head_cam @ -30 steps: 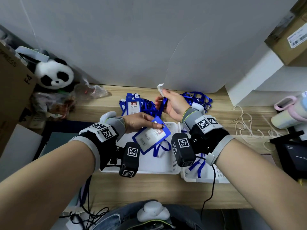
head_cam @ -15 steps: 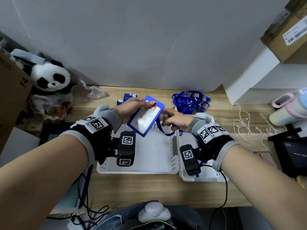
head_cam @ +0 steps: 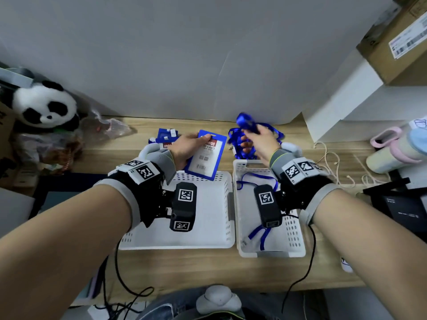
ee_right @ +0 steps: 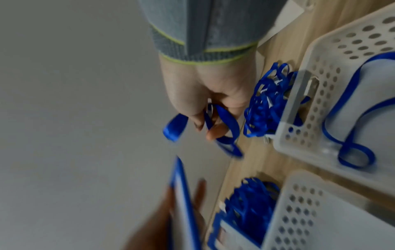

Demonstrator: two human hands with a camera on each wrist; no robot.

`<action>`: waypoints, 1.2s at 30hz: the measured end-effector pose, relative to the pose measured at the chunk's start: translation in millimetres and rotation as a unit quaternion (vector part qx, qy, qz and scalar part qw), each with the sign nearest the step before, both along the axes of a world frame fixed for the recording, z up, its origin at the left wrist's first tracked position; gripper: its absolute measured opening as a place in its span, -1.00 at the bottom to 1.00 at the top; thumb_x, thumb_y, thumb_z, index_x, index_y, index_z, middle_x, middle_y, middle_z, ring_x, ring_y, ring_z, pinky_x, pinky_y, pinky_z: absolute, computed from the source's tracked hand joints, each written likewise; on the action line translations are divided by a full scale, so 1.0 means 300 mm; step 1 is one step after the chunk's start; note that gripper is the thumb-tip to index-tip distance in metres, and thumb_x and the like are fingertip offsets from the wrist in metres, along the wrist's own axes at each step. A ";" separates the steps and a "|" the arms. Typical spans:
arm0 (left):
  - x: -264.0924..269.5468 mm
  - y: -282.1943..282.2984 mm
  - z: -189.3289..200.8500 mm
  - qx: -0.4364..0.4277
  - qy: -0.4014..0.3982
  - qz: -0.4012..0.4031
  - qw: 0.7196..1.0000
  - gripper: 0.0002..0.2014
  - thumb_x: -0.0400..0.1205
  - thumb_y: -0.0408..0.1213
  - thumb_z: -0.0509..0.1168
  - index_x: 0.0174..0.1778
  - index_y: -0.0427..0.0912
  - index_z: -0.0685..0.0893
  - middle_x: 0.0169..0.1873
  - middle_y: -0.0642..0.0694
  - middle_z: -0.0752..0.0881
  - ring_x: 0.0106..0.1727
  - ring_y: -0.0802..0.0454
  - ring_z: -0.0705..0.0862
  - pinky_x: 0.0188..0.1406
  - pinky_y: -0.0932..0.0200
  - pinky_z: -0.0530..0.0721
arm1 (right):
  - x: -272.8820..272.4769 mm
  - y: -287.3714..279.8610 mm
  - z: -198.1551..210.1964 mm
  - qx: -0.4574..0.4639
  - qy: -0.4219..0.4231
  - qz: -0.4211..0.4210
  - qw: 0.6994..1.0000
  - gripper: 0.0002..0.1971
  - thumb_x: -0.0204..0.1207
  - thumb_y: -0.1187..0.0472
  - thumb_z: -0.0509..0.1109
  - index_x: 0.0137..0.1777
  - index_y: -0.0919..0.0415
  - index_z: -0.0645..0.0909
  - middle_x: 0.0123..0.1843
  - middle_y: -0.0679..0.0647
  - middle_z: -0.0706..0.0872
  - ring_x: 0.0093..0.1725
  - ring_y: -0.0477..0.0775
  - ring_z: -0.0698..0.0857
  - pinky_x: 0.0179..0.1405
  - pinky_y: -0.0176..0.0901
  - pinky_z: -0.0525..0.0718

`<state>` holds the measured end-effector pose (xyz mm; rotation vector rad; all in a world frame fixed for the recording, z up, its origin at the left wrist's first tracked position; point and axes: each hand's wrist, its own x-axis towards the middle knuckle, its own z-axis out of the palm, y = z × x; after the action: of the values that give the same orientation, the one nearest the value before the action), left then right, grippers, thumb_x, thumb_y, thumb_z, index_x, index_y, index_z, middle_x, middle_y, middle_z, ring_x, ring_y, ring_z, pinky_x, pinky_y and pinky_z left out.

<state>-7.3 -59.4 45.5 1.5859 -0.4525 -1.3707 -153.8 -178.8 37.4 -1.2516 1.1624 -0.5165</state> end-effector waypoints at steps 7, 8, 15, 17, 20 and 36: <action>-0.033 -0.064 -0.082 0.073 0.010 0.028 0.997 -0.87 0.70 -0.23 0.20 -0.12 -0.18 0.55 -0.23 -0.12 0.73 -0.32 0.04 0.73 -0.35 0.14 0.75 | -0.053 -0.217 -0.065 0.018 0.020 -0.072 0.997 -0.80 0.62 0.39 0.20 -0.19 0.11 0.43 -0.30 0.03 0.52 -0.40 -0.07 0.50 -0.56 -0.37 0.62; -0.038 -0.073 -0.090 0.081 0.011 0.027 0.996 -0.86 0.70 -0.24 0.20 -0.13 -0.19 0.55 -0.22 -0.13 0.72 -0.29 0.01 0.71 -0.34 0.12 0.74 | -0.058 -0.233 -0.083 0.025 0.037 -0.072 0.996 -0.83 0.61 0.39 0.20 -0.16 0.13 0.43 -0.29 0.03 0.51 -0.39 -0.07 0.50 -0.49 -0.34 0.64; -0.073 -0.118 -0.122 0.121 0.009 0.032 0.992 -0.83 0.71 -0.24 0.18 -0.14 -0.23 0.56 -0.26 -0.16 0.70 -0.28 -0.05 0.68 -0.21 0.05 0.68 | -0.077 -0.284 -0.128 0.090 0.122 0.015 0.988 -0.70 0.62 0.40 0.15 0.22 0.01 0.43 -0.12 0.03 0.56 -0.22 -0.04 0.56 -0.31 -0.40 0.62; -0.078 -0.120 -0.133 0.127 0.010 0.032 0.991 -0.82 0.71 -0.25 0.18 -0.18 -0.21 0.55 -0.26 -0.16 0.70 -0.28 -0.04 0.68 -0.23 0.06 0.68 | -0.087 -0.282 -0.152 0.080 0.156 0.031 0.984 -0.55 0.62 0.37 0.20 0.48 0.07 0.38 0.15 0.08 0.57 0.02 0.03 0.54 0.04 -0.21 0.58; -0.088 -0.117 -0.150 0.132 0.005 0.032 0.991 -0.81 0.71 -0.26 0.19 -0.22 -0.19 0.54 -0.27 -0.14 0.69 -0.31 -0.01 0.67 -0.33 0.13 0.69 | -0.105 -0.246 -0.168 0.121 0.101 0.026 0.987 -0.70 0.63 0.40 0.18 0.34 0.28 0.50 -0.04 0.17 0.67 -0.14 0.08 0.64 -0.13 -0.24 0.67; -0.202 -0.047 -0.190 0.169 -0.023 -0.075 0.983 -0.90 0.61 -0.27 0.35 -0.13 -0.22 0.61 -0.03 -0.26 0.74 -0.04 -0.18 0.72 0.23 -0.16 0.65 | -0.298 0.118 -0.310 0.157 0.348 0.454 0.805 -0.76 0.53 0.31 0.38 0.18 0.18 0.70 -0.08 0.04 0.73 -0.26 -0.13 0.64 -0.48 -0.45 0.60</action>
<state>-67.8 -73.3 -11.6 1.8932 -0.3885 -1.5913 -243.1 -143.5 -55.7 -1.5605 0.9936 0.8965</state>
